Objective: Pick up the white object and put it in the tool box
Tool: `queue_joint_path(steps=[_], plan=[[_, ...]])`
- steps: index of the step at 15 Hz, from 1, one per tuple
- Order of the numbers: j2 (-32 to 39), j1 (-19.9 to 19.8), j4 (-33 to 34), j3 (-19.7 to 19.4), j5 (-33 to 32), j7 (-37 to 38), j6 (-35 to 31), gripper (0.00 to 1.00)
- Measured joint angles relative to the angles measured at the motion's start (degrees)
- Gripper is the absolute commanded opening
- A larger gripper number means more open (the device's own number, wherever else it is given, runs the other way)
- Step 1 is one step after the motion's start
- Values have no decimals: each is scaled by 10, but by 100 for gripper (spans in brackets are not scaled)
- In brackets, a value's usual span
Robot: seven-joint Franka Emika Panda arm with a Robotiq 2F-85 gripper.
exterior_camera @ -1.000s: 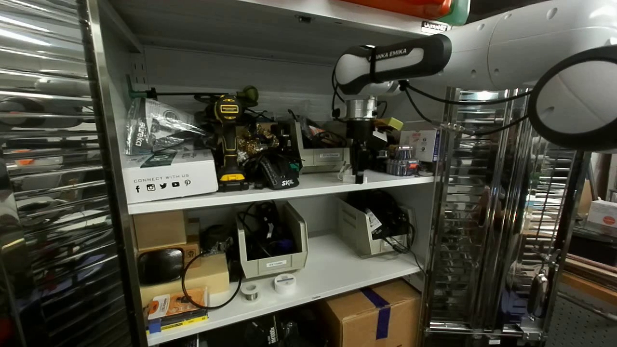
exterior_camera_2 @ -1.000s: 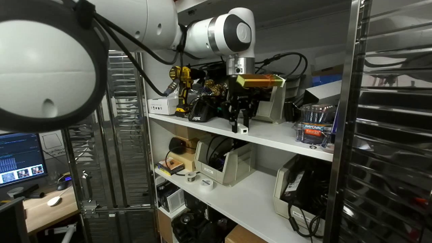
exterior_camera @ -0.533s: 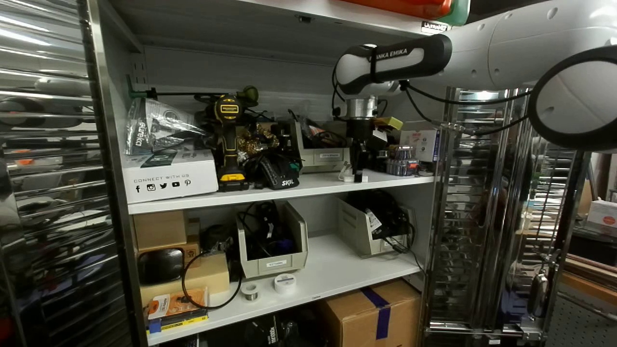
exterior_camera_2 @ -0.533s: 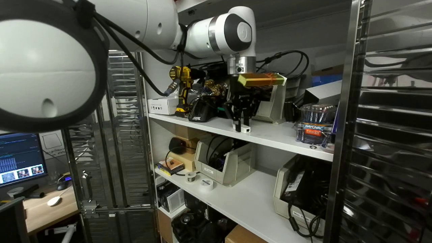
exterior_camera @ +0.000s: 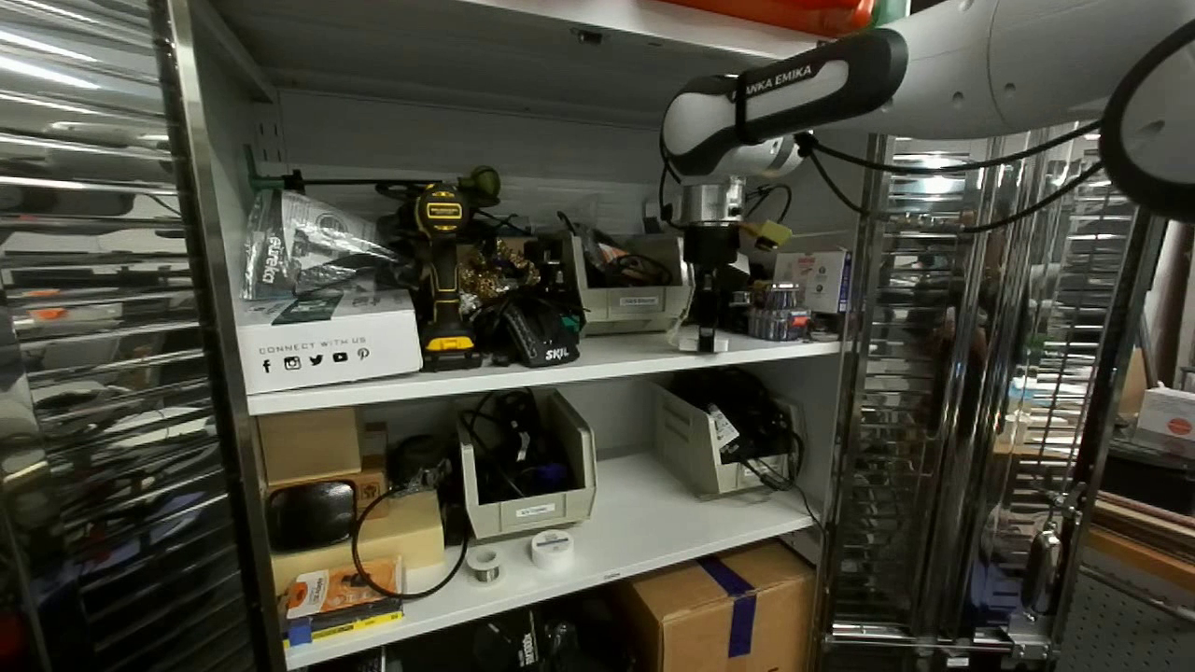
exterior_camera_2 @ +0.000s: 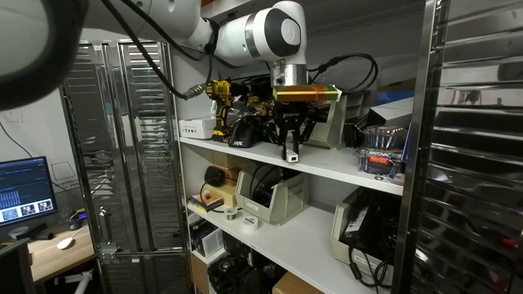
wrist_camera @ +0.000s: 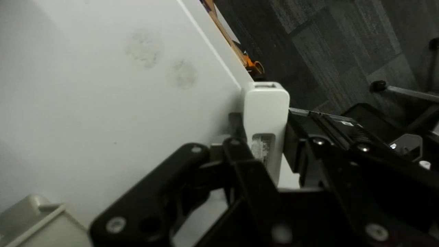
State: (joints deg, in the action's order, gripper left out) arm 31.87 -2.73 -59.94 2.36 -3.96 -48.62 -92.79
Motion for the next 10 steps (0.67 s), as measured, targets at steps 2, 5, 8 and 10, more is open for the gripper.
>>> queue_joint_path(steps=[2, 5, 8, 10], plan=[[-32, 1, -54, 1, 0, 23, -4, 20], [-81, 1, -138, 2, 9, 75, -74, 20], [-129, 0, -227, 2, 33, 132, -178, 20], [-159, -1, -285, 2, 57, 167, -239, 20]])
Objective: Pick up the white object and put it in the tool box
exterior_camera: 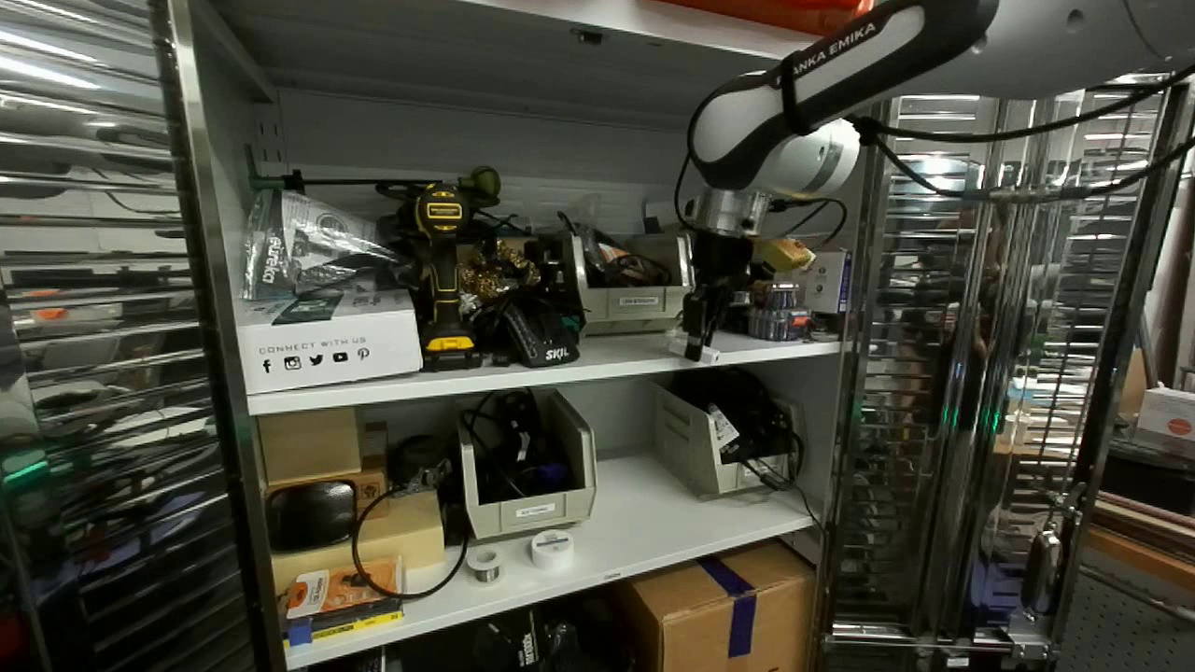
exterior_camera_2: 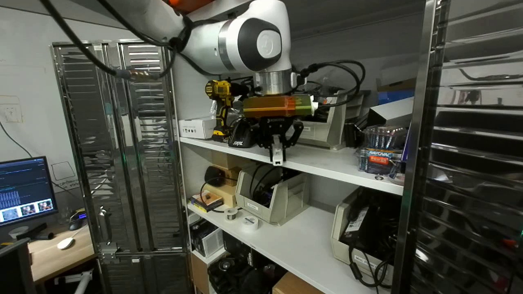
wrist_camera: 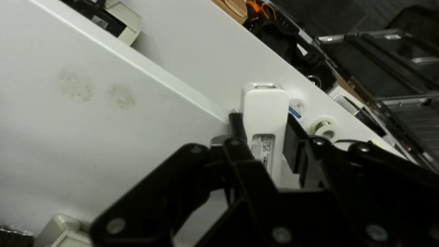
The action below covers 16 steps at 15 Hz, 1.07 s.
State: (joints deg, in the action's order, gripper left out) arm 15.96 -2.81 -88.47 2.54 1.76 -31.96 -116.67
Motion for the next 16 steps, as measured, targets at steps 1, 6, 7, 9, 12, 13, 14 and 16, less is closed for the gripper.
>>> queue_joint_path(steps=[1, 6, 7, 9, 12, 13, 14, 16], plan=[[-15, 0, -30, 0, 14, 16, -30, 20], [-100, 4, -185, 6, 93, 79, -180, 20], [-123, 7, -216, 7, 109, 91, -207, 20], [-172, 14, -275, 7, 135, 117, -258, 20], [-216, 23, -317, 6, 152, 165, -323, 20], [-220, 24, -318, 4, 152, 182, -345, 20], [-220, 25, -316, 3, 152, 199, -370, 20], [-211, 25, -306, -1, 150, 229, -420, 20]])
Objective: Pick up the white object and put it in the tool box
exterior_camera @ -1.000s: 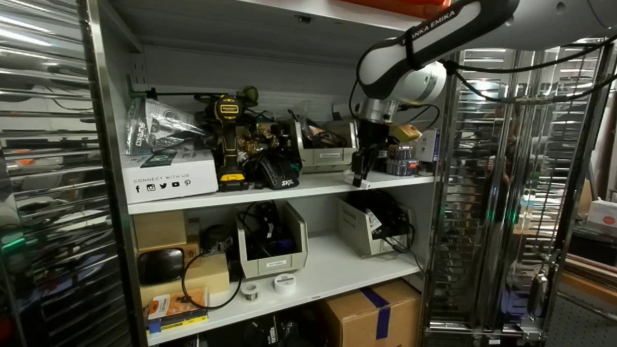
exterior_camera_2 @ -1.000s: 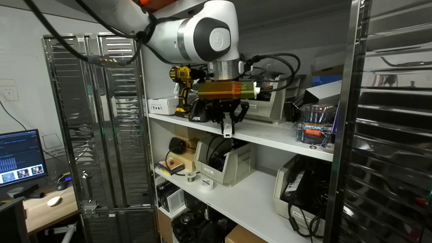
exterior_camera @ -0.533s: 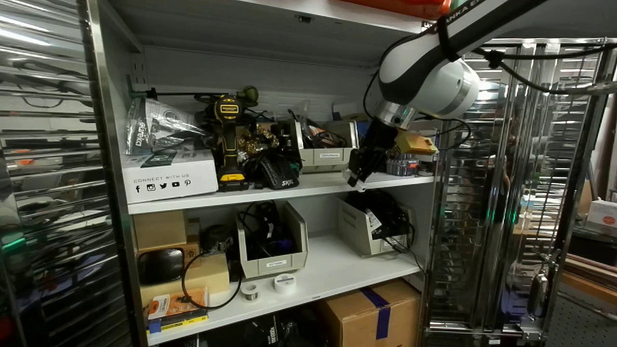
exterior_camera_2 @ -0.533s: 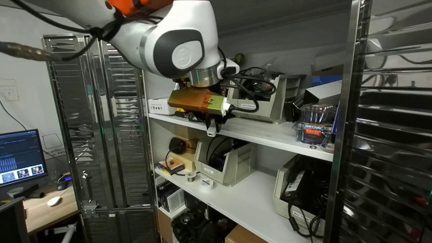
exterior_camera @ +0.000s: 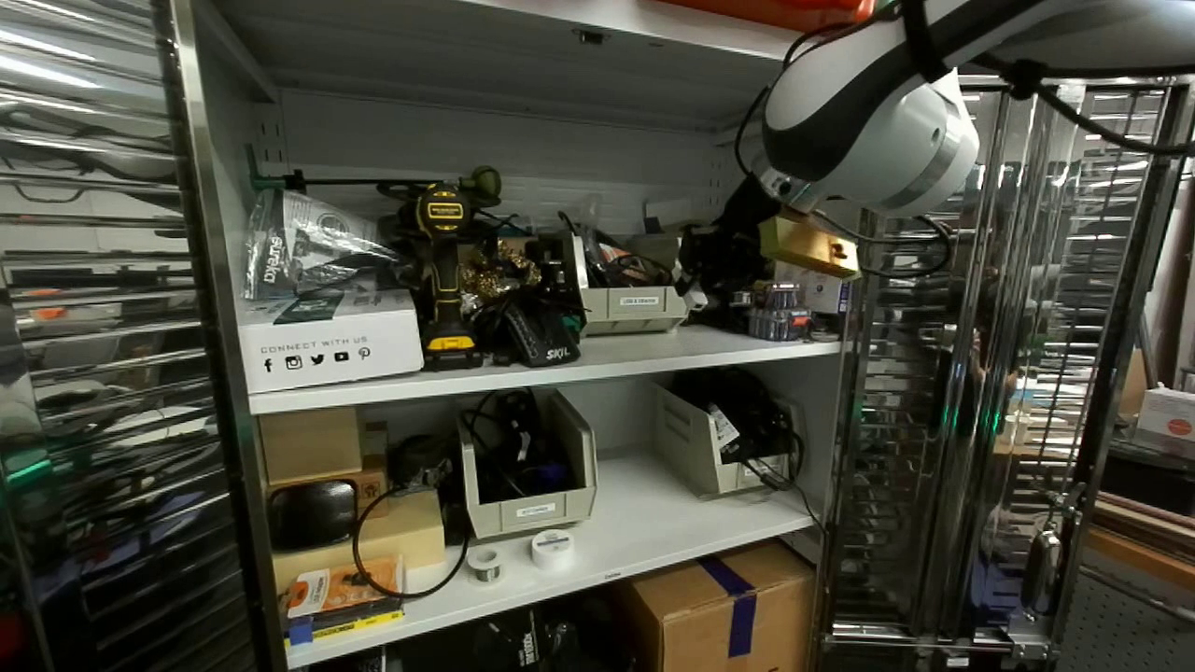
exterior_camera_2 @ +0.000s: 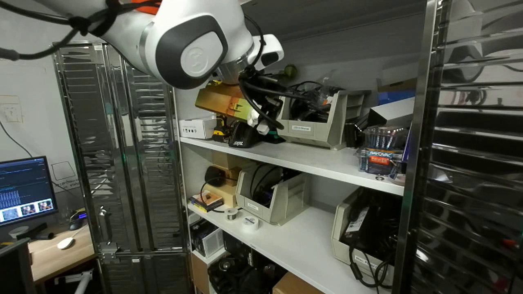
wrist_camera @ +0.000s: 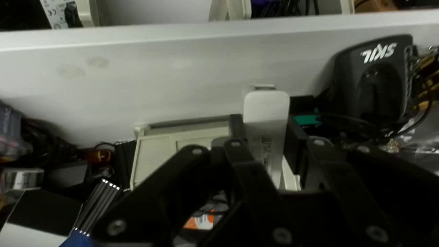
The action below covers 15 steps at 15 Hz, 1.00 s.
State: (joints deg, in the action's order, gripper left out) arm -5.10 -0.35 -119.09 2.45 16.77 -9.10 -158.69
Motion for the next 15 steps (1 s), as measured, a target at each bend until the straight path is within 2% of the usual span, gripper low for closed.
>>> queue_joint_path(steps=[4, 8, 11, 15], plan=[[57, -2, 57, -10, -28, 67, -106, 20], [144, 1, 140, -34, -110, 157, -210, 20], [210, 43, 215, -104, -161, 212, -262, 20], [286, 120, 323, -200, -164, 241, -255, 20]])
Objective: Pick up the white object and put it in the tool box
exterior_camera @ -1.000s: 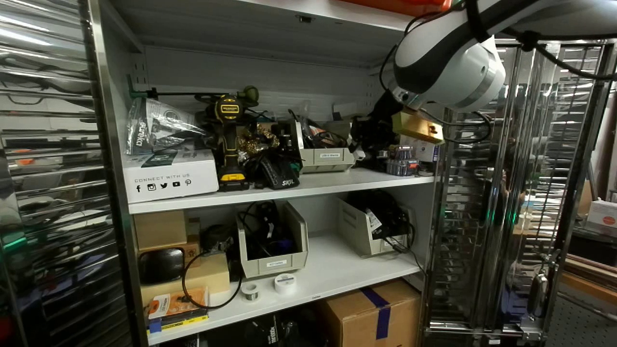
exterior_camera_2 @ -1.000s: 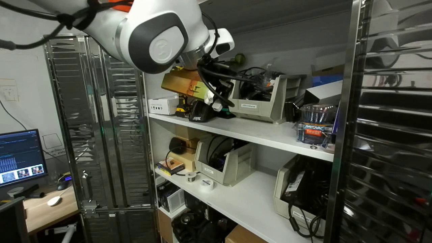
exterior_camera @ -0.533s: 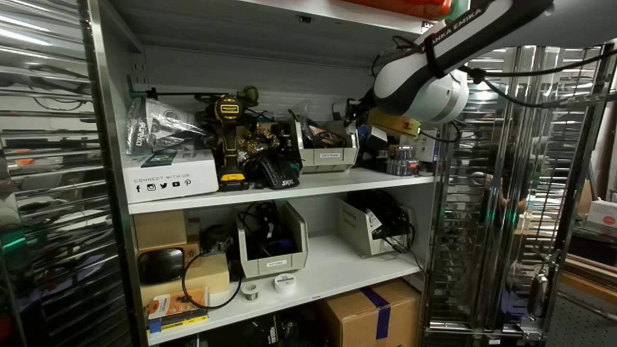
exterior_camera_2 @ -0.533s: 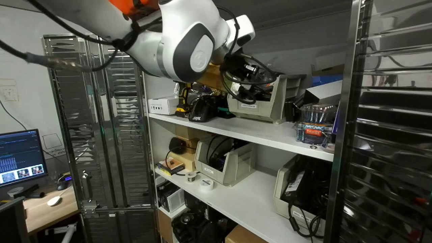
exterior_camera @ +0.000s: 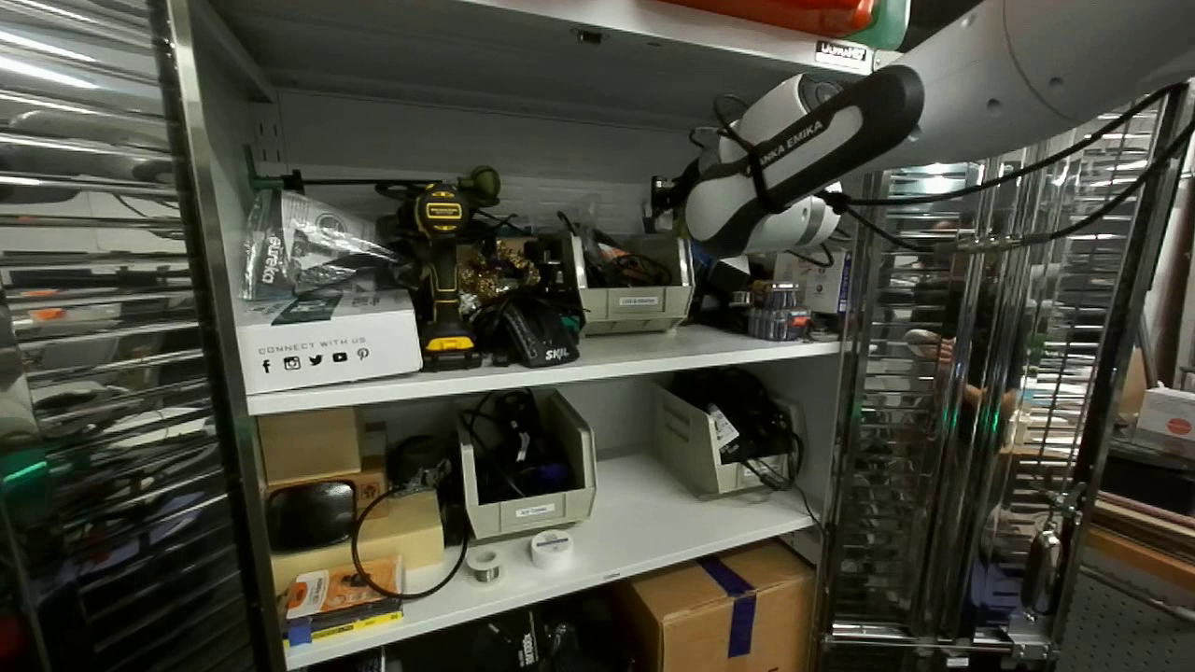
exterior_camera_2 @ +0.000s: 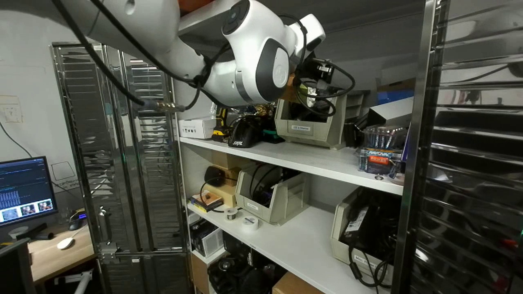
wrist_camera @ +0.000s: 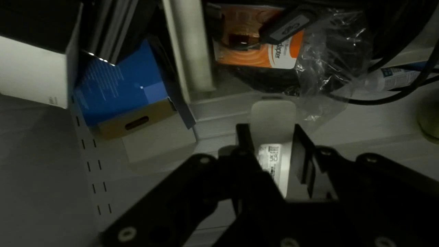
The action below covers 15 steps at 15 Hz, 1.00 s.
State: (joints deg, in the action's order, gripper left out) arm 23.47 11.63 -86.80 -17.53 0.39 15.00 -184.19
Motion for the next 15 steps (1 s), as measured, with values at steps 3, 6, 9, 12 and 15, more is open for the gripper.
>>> queue_joint_path(steps=[3, 6, 9, 12, 15], plan=[[38, 33, 62, -26, 0, 14, 34, 21], [70, 63, 111, -64, 0, 31, 63, 62], [93, 76, 144, -94, 0, 40, 90, 86], [101, 76, 161, -100, 0, 43, 106, 100], [100, 78, 162, -99, 0, 42, 115, 100]])
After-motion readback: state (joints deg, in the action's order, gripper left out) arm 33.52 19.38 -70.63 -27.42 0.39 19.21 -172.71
